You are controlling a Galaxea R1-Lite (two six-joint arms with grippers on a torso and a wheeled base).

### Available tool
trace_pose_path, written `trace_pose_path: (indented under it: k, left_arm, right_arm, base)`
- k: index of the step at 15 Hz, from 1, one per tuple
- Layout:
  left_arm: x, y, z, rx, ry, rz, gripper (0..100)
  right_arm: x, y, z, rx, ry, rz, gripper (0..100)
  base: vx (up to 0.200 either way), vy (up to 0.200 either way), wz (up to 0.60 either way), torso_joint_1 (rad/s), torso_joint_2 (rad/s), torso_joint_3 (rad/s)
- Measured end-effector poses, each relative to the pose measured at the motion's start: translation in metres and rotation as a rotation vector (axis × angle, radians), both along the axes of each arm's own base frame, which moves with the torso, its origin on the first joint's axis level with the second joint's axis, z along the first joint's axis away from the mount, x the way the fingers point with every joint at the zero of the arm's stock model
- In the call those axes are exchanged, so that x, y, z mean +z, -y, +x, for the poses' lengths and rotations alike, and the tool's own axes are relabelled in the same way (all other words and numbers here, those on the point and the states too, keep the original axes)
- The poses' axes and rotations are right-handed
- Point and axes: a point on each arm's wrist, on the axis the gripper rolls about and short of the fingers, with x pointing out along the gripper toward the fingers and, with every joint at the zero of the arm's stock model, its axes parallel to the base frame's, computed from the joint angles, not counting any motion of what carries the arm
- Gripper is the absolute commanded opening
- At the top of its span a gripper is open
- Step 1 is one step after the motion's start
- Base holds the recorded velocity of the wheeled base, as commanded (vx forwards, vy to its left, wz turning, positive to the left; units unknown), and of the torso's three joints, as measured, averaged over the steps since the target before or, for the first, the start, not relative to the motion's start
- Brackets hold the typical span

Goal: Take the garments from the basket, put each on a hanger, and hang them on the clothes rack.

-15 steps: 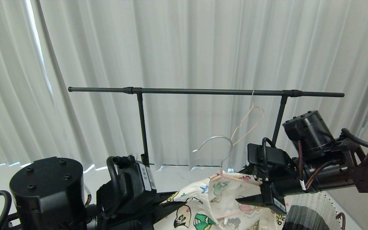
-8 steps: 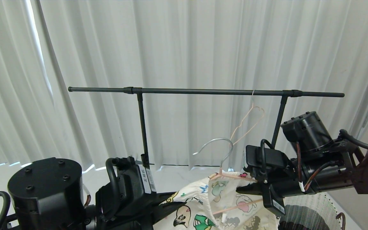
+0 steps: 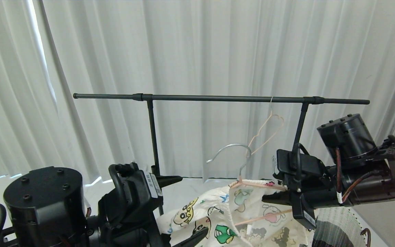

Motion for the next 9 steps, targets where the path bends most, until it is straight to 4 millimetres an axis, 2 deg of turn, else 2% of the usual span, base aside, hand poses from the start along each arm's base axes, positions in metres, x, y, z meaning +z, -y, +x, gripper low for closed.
trace_pose_path:
  k: [5,9]
  left_arm:
    - [0.004,-0.02,-0.001,0.075,0.02,-0.016,100]
    - [-0.02,-0.031,0.009,0.152,-0.07,0.047,100]
  right_arm:
    - [0.002,0.039,0.015,-0.152,0.007,0.01,0]
    - [0.011,0.06,0.007,-0.2,0.028,0.042,0]
  base:
    - [0.0,0.0,0.0,0.0,0.0,0.0]
    - [0.0,0.0,0.0,0.0,0.0,0.0]
